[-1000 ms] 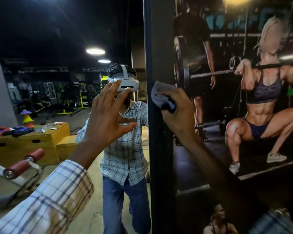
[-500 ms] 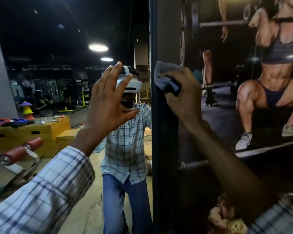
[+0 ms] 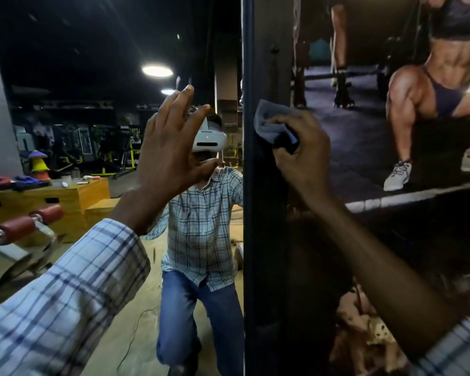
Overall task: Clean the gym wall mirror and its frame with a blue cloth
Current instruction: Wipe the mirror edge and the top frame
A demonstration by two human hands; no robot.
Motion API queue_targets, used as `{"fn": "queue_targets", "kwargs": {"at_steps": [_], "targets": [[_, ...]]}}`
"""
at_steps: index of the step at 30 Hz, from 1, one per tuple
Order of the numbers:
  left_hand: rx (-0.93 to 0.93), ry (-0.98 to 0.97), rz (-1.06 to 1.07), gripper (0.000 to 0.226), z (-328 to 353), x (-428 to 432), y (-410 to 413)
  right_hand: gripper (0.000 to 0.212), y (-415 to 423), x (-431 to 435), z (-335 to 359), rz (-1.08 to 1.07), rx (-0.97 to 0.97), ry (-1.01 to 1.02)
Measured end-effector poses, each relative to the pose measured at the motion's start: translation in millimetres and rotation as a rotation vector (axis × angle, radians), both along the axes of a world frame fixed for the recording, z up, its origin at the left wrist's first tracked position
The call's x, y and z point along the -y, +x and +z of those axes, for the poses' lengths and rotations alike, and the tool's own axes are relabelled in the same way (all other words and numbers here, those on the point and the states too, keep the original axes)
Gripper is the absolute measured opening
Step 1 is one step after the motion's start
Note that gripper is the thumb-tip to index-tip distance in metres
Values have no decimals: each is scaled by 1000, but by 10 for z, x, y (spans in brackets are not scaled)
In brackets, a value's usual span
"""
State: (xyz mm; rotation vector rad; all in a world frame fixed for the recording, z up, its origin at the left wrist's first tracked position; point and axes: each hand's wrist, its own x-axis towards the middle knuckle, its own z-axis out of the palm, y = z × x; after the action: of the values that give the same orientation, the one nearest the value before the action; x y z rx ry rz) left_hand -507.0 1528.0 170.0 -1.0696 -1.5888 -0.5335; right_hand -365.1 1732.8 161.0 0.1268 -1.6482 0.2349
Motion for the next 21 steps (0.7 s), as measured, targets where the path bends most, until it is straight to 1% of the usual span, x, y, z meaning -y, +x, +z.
{"fn": "queue_targets", "kwargs": {"at_steps": [1,3,4,5,7,8,9,12,13,16,17,20,21], "targets": [[-2,-2,-4,91,-67,-1,-3,38,-10,22,-106,-4,32,6],[-4,-1,-13,90,-187,-8,-6,39,-16,34,-288,-13,181,118],[-3,2,-12,90,-249,-9,-4,39,-9,26,-360,-5,211,146],[0,5,-14,89,-309,-9,-4,38,-1,18,-421,13,187,119],[15,5,-26,89,-432,-3,-4,37,10,21,-549,40,64,-10],[20,0,-25,89,-492,0,-2,37,4,33,-610,35,32,-45],[22,-10,-21,88,-552,4,-1,37,-10,44,-674,32,52,-49],[26,-24,-21,86,-720,16,0,34,-21,31,-874,67,205,71],[29,-22,-26,85,-773,19,1,33,-10,20,-948,90,199,60],[45,-24,-36,86,-938,41,8,35,28,49,-1261,119,34,-145],[53,-30,-32,87,-1000,48,19,36,29,69,-1381,109,31,-164],[69,-57,-14,87,-1173,57,50,39,50,72,-1675,93,203,-36],[69,-62,-10,86,-1225,62,55,40,59,61,-1735,86,212,-22]]}}
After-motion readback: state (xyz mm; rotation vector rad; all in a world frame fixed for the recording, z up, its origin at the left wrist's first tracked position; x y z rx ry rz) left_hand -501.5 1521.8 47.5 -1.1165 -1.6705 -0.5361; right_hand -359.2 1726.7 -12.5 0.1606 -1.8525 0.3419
